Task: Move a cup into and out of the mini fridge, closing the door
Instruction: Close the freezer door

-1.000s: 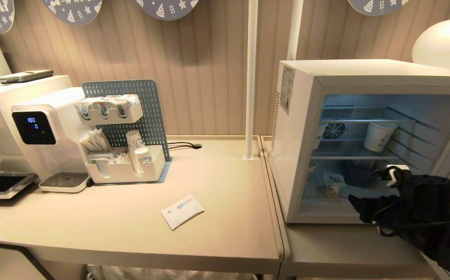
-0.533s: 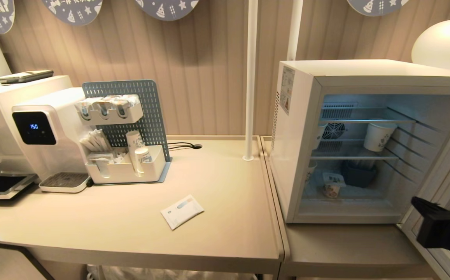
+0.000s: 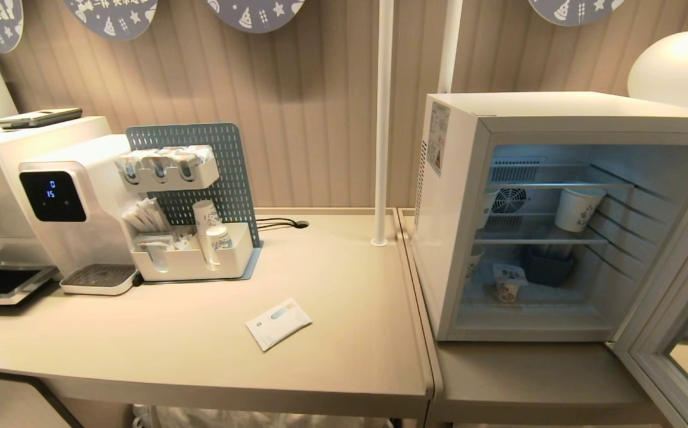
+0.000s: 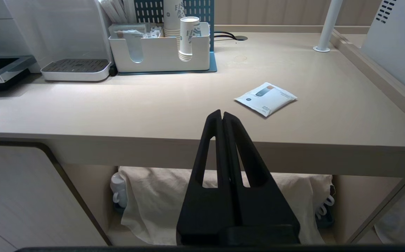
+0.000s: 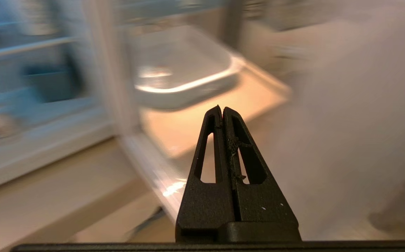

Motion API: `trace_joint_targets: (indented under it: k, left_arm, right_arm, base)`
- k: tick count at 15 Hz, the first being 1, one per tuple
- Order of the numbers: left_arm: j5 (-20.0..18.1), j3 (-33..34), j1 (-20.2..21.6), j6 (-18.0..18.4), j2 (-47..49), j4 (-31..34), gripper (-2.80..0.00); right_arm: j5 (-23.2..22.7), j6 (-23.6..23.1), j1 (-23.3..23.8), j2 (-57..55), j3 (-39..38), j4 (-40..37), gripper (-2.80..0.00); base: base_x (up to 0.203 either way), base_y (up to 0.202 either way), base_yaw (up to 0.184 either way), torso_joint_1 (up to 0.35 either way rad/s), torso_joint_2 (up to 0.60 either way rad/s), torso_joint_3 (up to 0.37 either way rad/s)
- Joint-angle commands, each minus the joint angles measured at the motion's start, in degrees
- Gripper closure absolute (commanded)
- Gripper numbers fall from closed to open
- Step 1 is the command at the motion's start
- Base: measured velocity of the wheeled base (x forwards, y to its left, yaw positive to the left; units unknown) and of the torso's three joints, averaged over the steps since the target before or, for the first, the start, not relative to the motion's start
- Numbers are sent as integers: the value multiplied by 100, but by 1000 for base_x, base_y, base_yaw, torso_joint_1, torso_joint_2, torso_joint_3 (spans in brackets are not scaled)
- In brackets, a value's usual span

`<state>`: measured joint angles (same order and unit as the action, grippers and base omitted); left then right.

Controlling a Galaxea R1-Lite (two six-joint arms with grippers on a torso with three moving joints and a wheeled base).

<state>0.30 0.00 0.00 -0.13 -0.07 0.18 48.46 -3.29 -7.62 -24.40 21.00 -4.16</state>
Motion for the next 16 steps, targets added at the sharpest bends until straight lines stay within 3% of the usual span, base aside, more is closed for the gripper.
trace_joint_targets:
  k: [1, 2, 3, 5, 8, 9, 12, 16]
  left_arm:
    - [5, 9, 0, -4, 7, -1, 0]
    - [5, 9, 8, -3, 7, -1, 0]
    - [5, 9, 9, -4, 7, -1, 0]
    - [5, 9, 2, -4, 7, -1, 0]
    - [5, 9, 0, -4, 7, -1, 0]
    - [5, 9, 0, -4, 7, -1, 0]
    - [5, 9, 1, 4, 7, -1, 0]
    - [5, 9, 9, 5, 7, -1, 0]
  right_arm:
    - [-107, -180, 487, 1183, -111, -159, 0]
    - [-420, -281, 588, 1707, -250, -238, 0]
    - [-1034, -307, 655, 2140, -470, -283, 0]
    - [-2787, 1, 739, 2457, -875, -261, 0]
    - [-4511, 421, 778, 2442, -1648, -369, 0]
    - [-4751, 421, 779, 2440, -1638, -699, 0]
    - [-4898, -84, 779, 2440, -1608, -893, 0]
    - [-4872, -75, 779, 2431, -1599, -920, 0]
  base:
    - [0, 0, 0, 0, 0, 0]
    - [0, 0, 0, 0, 0, 0]
    - [0, 0, 0, 0, 0, 0]
    - [0, 0, 0, 0, 0, 0]
    - [0, 0, 0, 0, 0, 0]
    - [0, 0, 0, 0, 0, 0]
    - [0, 0, 0, 0, 0, 0]
    - [-22, 0, 0, -1, 1, 1]
